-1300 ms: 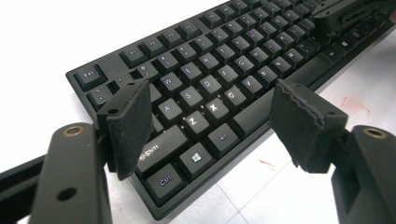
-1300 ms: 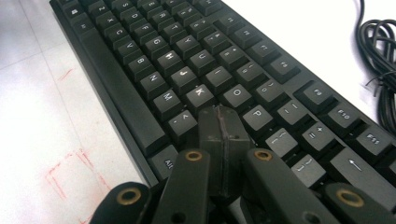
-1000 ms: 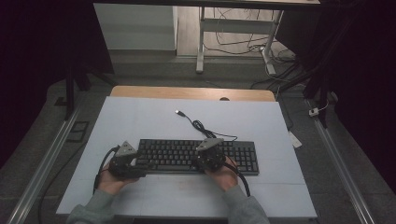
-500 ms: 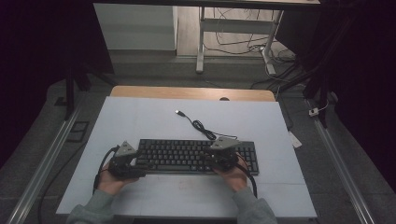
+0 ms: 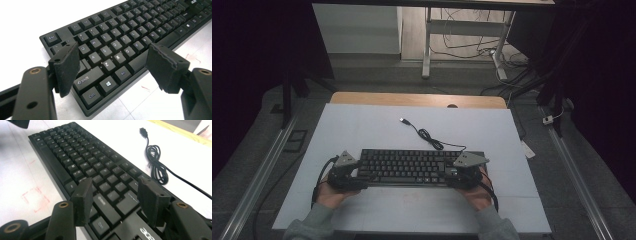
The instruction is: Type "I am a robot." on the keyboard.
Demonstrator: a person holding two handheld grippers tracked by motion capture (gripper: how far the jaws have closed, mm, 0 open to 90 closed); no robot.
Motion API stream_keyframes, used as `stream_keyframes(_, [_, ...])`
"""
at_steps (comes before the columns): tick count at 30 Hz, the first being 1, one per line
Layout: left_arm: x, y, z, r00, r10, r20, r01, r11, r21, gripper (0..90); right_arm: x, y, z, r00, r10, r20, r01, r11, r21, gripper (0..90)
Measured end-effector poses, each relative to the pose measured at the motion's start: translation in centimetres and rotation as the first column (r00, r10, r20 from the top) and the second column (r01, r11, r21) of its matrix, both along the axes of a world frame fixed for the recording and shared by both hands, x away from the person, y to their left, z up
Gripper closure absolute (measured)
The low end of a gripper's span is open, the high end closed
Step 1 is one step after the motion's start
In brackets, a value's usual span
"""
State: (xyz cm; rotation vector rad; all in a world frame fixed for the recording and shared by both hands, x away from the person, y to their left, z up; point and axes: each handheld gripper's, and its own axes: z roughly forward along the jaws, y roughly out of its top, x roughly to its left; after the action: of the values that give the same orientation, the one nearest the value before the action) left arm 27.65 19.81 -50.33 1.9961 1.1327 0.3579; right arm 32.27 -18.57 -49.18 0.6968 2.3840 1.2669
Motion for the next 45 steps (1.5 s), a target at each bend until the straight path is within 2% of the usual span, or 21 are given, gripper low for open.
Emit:
stream_keyframes(14, [-0.8,0.4,-0.3,0.9998,-0.017,-0.010,0.017,0.9999,-0.001,24.3,-1.9,-5.1,0.0,0.9971,-0.073,0.019,0.073,0.997,0.010,43.0])
stream_keyframes(20, [-1.6,0.7,-0.5,0.9996,-0.028,-0.003,0.028,0.9996,0.007,23.5,-3.1,-7.7,0.1,0.9932,-0.111,0.036,0.110,0.994,0.025,41.6])
stream_keyframes(26, [-2.4,1.4,-0.6,0.9997,-0.021,0.012,0.021,0.9998,0.004,23.2,-3.8,-10.0,-0.1,0.9916,-0.126,0.027,0.126,0.992,0.027,39.7])
stream_keyframes(32, [-3.1,2.0,-0.6,0.9995,-0.017,0.026,0.017,0.9999,-0.003,22.9,-4.4,-11.1,-0.4,0.9909,-0.131,0.034,0.131,0.991,-0.002,38.5])
stream_keyframes(35, [-3.1,2.1,-0.7,0.9996,-0.014,0.025,0.014,0.9999,-0.003,22.7,-4.3,-11.5,-0.5,0.9905,-0.135,0.026,0.135,0.991,0.016,38.4])
stream_keyframes(45, [-3.0,1.9,-0.7,0.9992,-0.027,0.031,0.027,0.9996,0.005,22.6,-4.2,-11.4,-0.6,0.9929,-0.117,0.021,0.116,0.993,0.021,37.9])
